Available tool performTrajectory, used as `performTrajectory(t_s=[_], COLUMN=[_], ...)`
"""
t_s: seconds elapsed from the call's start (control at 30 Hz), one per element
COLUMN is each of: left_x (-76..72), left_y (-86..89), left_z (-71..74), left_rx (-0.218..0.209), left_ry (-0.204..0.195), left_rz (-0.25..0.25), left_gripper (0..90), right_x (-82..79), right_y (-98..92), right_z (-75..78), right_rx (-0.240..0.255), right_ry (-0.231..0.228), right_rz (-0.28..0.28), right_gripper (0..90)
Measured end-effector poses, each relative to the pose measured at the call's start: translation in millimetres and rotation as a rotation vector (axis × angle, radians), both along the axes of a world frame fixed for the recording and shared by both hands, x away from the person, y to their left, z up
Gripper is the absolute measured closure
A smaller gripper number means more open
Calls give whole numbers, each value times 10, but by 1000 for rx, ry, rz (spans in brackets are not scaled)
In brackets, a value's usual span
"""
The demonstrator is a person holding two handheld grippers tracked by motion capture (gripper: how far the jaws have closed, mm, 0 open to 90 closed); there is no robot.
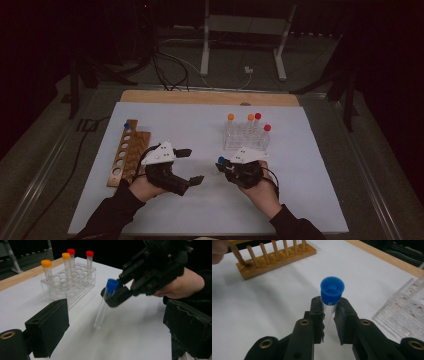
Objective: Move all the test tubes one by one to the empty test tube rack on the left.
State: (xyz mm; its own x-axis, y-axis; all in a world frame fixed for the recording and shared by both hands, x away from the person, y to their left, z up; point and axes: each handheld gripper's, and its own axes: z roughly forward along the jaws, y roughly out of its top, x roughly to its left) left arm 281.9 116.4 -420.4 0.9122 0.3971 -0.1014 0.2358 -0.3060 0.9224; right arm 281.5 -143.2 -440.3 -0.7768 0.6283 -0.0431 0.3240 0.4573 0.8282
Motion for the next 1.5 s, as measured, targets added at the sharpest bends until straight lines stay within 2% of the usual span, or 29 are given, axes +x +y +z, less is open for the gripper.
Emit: performTrajectory(t_s=[0.23, 0.4, 0.5, 0.6, 0.67, 0.73, 0.93, 1.1, 1.27, 1.5], left_x=[76, 113, 136, 152, 162, 173, 214, 234, 233, 230], left_y=[-145, -281, -341, -394, -427, -462, -537, -544, -557, -542], left_z=[25, 22, 22, 24, 26, 21, -2, -9, 1, 22], left_rx=[2, 29, 37, 38, 48, 51, 80, 83, 106, 111], left_ry=[-11, -17, -22, -25, -32, -31, -24, -17, -35, -54], left_rz=[-11, -28, -29, -34, -40, -42, -44, -48, -47, -34], left_gripper=[227, 370, 409, 502, 520, 575, 660, 731, 757, 772], right_x=[-39, -48, -48, -46, -45, -43, -45, -42, -35, -27], right_y=[42, 46, 47, 45, 43, 39, 34, 21, 19, 10], right_z=[10, 15, 14, 11, 12, 17, 23, 33, 27, 31], right_rx=[4, 5, 3, 3, 2, 7, 6, 8, 8, 20], right_ry=[5, 5, 4, 7, 5, 8, 3, 0, 9, 7], right_rz=[25, 35, 37, 36, 36, 34, 32, 27, 25, 29], right_gripper=[769, 769, 769, 769, 769, 769, 769, 769, 769, 761])
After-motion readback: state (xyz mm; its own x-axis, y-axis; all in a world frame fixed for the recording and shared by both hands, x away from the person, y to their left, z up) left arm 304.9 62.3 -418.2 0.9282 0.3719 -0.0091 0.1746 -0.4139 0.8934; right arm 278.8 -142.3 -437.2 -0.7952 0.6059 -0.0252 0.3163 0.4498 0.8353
